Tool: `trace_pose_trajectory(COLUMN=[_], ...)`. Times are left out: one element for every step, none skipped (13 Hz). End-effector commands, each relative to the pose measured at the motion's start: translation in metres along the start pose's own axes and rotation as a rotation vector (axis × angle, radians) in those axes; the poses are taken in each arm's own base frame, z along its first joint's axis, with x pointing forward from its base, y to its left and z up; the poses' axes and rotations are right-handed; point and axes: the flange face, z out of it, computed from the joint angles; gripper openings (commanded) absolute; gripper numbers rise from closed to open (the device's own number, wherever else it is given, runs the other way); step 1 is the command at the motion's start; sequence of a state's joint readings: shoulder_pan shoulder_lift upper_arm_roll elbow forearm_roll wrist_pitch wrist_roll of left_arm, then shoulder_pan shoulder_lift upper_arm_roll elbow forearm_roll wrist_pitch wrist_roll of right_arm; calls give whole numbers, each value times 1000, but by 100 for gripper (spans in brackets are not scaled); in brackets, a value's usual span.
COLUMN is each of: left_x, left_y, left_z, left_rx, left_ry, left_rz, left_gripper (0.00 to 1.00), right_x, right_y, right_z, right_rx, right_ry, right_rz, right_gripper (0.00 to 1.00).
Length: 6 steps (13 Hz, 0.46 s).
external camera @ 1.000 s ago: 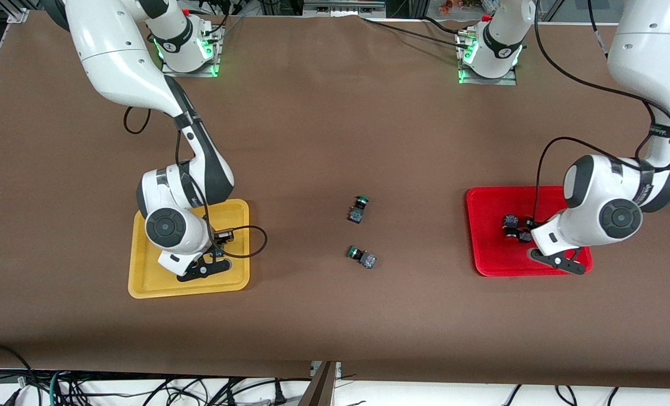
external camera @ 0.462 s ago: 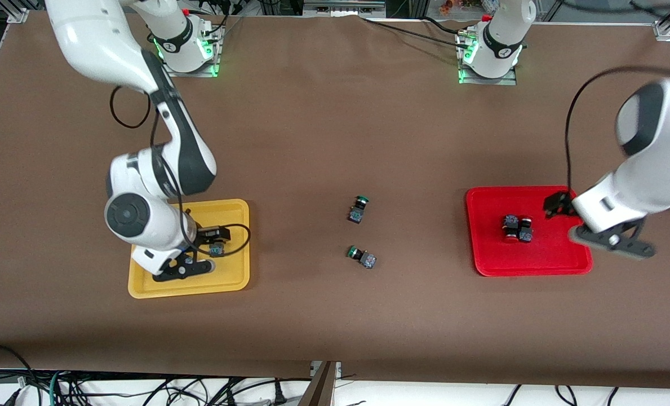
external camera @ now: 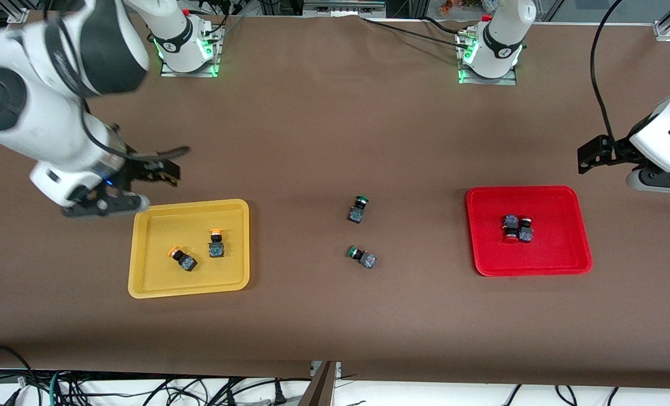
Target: Place red and yellow buttons in trays
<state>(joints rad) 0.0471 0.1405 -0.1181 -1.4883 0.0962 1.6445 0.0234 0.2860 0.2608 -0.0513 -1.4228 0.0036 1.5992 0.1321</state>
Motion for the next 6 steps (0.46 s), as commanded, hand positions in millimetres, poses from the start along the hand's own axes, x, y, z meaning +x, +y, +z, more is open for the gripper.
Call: trace_pose_trajectory(left_x=[-45,-43,-40,-40,-41,-41], left_y=[-1,-5,-12,-10,-6,-5], left_z=[-1,0,0,3,4,2], left_rx=[-19,-61,-75,-77,-75,-71], left_ry=[48,45,48,37,22,22], left_rz=[-50,-73,-88,-86,-84,-80], left_gripper=[100,100,100,100,100,100], right_x=[-35,-36,-36,-35,-35,-35], right_y=[14,19,19,20,20,20], right_z=[6,5,6,7,8,7], right_rx=[16,15,15,15,15,15], right_ry=[-27,-30,-31,-31,-33,-33], right_rz=[15,23,21,21,18,18], right_gripper=[100,100,100,100,100,100])
